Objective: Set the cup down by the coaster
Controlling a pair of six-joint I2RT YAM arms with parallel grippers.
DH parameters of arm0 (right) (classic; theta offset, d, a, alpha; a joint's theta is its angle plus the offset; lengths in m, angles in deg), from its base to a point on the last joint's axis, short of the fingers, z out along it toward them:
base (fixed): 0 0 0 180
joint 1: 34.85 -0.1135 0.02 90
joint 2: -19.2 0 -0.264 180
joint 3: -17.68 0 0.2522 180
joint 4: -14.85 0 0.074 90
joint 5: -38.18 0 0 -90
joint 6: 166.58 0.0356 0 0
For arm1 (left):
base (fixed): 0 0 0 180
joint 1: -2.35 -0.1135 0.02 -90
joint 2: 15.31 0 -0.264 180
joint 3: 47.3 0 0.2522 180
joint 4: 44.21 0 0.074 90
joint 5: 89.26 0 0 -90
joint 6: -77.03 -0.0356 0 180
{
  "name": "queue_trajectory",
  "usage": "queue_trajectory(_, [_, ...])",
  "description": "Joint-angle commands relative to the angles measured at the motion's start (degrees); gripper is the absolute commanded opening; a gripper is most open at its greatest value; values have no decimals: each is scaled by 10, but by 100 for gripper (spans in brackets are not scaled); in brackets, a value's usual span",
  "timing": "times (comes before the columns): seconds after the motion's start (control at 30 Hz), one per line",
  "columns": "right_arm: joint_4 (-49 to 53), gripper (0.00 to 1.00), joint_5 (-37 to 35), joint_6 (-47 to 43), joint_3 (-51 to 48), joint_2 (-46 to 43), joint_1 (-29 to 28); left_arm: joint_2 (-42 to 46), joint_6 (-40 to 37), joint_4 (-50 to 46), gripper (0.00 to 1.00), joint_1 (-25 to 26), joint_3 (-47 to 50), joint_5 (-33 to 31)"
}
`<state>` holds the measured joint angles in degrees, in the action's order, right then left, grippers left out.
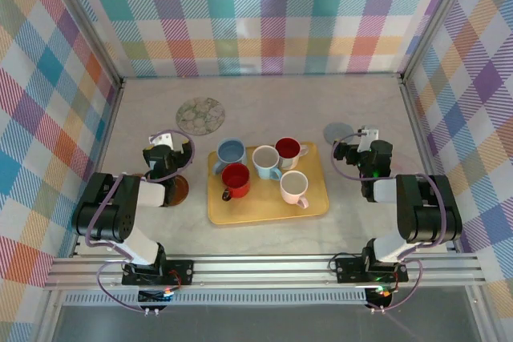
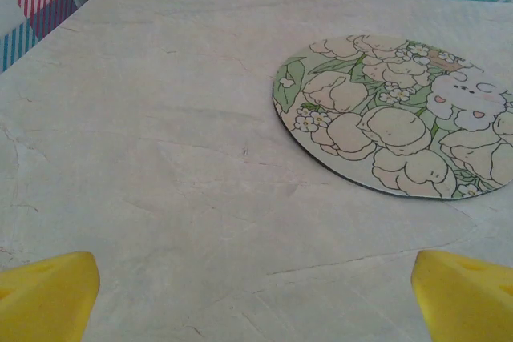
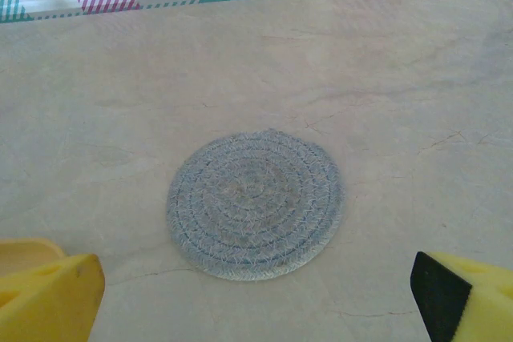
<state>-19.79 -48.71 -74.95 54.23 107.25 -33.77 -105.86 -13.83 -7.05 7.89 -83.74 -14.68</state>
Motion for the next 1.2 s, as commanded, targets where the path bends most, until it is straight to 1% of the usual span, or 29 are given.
queue_trajectory(0.0, [-6,99,10,-6,4,4,-2,0,1,3,100,3,1,11])
queue_trajectory(1.17, [-10,99,7,-5,3,2,-2,8,2,-1,100,2,1,12])
